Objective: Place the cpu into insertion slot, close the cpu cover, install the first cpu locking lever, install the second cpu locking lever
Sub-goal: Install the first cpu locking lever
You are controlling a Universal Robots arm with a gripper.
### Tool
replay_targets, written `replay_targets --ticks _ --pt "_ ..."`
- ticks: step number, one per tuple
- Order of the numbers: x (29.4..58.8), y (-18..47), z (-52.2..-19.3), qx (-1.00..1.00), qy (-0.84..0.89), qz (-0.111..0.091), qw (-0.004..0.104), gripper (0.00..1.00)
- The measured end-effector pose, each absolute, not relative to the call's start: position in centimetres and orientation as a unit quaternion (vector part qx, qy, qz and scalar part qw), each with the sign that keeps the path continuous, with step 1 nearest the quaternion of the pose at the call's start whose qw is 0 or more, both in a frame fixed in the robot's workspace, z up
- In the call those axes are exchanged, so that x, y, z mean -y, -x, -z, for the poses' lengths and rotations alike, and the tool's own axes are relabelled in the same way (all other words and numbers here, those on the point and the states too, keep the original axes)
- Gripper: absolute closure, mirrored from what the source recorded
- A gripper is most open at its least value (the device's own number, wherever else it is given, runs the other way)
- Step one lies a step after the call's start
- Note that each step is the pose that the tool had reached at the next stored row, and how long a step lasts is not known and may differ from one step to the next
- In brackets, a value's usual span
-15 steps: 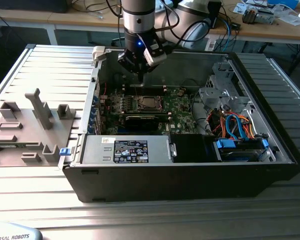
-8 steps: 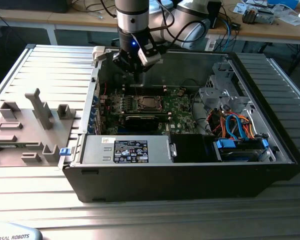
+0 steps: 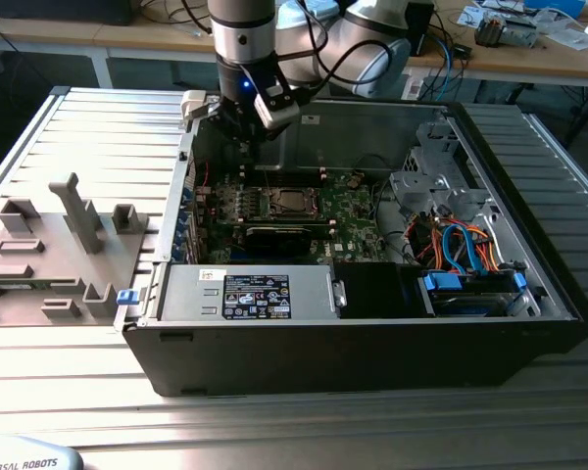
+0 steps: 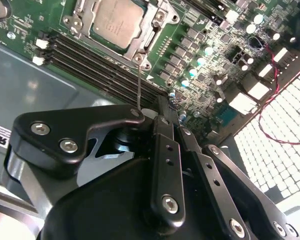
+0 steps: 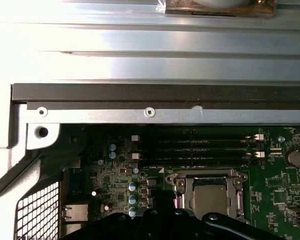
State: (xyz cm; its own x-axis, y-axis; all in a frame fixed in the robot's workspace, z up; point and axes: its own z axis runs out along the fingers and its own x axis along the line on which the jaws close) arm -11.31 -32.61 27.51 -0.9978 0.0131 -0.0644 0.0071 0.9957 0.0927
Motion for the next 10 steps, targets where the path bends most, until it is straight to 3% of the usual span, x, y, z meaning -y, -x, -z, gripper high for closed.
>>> replay_targets --ticks 6,10 --pt "32.31 11.38 -27.01 -0.998 0.011 -0.046 0.031 0.89" --pt "32.01 11.33 -26.83 -0.999 0.019 -0.047 0.021 0.89"
